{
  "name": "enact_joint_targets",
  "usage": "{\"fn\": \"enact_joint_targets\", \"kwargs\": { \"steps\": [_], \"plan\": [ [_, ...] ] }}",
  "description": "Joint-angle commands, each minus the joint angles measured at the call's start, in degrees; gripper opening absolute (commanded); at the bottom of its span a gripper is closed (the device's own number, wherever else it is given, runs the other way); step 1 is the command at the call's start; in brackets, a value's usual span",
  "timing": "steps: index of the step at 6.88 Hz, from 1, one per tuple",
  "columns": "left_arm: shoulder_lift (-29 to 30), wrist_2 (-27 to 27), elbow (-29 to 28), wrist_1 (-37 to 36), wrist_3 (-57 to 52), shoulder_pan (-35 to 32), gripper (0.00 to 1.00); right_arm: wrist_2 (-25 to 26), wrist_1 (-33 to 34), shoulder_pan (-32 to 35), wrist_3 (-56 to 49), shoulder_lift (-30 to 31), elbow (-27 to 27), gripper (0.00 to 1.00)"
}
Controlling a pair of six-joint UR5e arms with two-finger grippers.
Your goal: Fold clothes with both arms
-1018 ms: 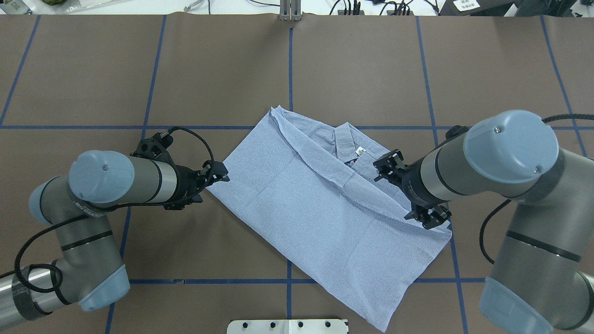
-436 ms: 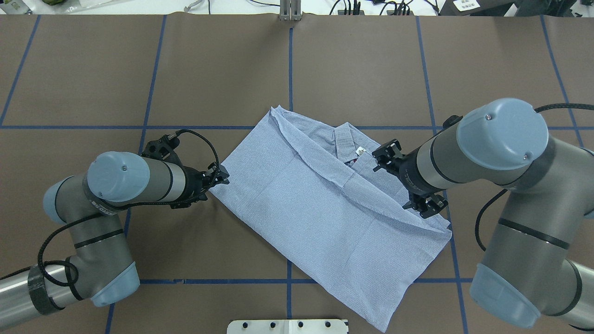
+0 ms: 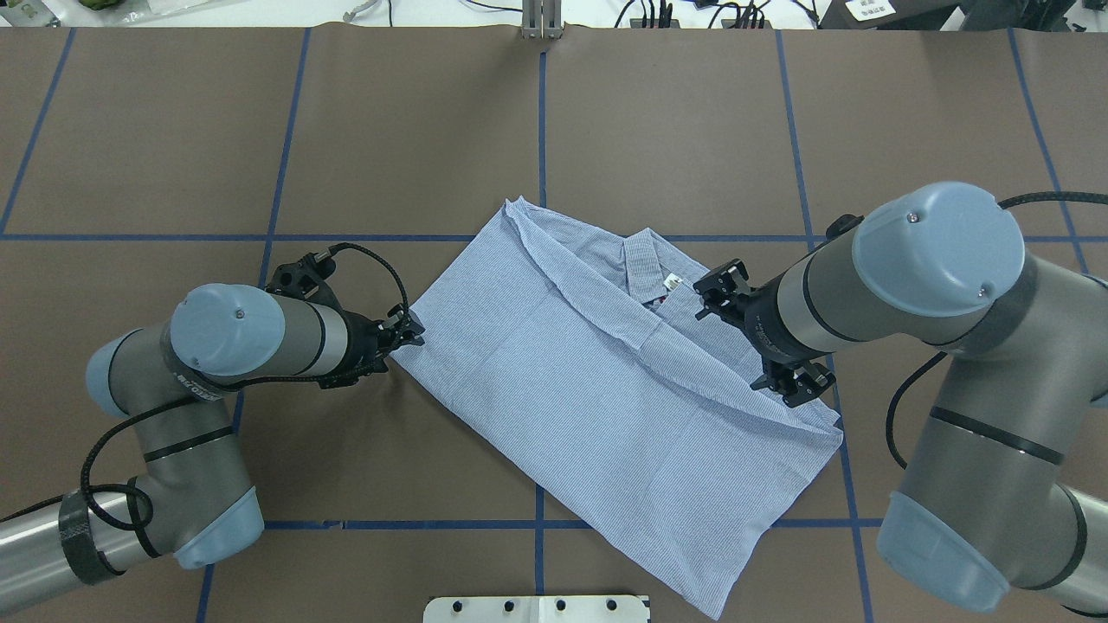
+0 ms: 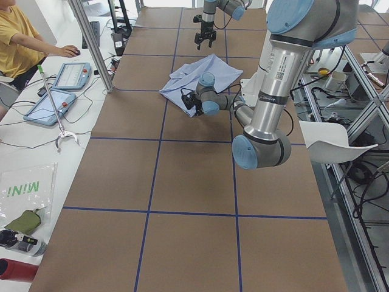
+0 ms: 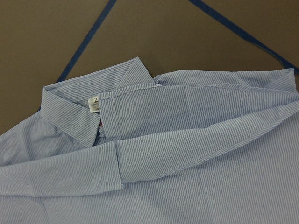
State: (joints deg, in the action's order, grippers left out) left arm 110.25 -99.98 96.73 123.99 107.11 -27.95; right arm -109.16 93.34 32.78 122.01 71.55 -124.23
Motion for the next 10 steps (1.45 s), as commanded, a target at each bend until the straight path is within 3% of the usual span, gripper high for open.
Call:
{"fn": "enact_joint_targets", "kwargs": {
  "steps": [1,3,5,6,8,9,10],
  "plan": [
    [0.0,0.3,0.0,0.0,0.2,0.0,0.00,-0.2,0.0,0.1,0.3,0.0,-0.3,1.00],
    [-0.1,0.8,0.8,-0.1,-0.5,-1.4,0.00,-0.3,0.1,0.1,0.7,0.0,-0.2,1.00],
    [0.8,0.9,-0.2,-0.6,-10.4,-6.7,0.00,-0.3,0.1,0.2,0.8,0.0,-0.3,1.00],
    [5.8,0.8,-5.6,-0.5,-13.9,-11.6,0.00,-0.3,0.1,0.2,0.8,0.0,-0.4,1.00],
    [20.5,0.8,-25.6,2.3,-15.1,-17.3,0.00,0.4,0.1,-0.1,0.8,-0.1,-0.6,1.00],
    [25.3,0.8,-34.6,8.0,-18.4,-19.0,0.00,0.5,0.0,-0.3,0.6,-1.5,0.5,1.00],
    [25.7,0.8,-36.0,9.6,-18.7,-19.4,0.40,0.5,-0.1,-0.5,0.4,-2.7,1.7,1.00]
  ]
}}
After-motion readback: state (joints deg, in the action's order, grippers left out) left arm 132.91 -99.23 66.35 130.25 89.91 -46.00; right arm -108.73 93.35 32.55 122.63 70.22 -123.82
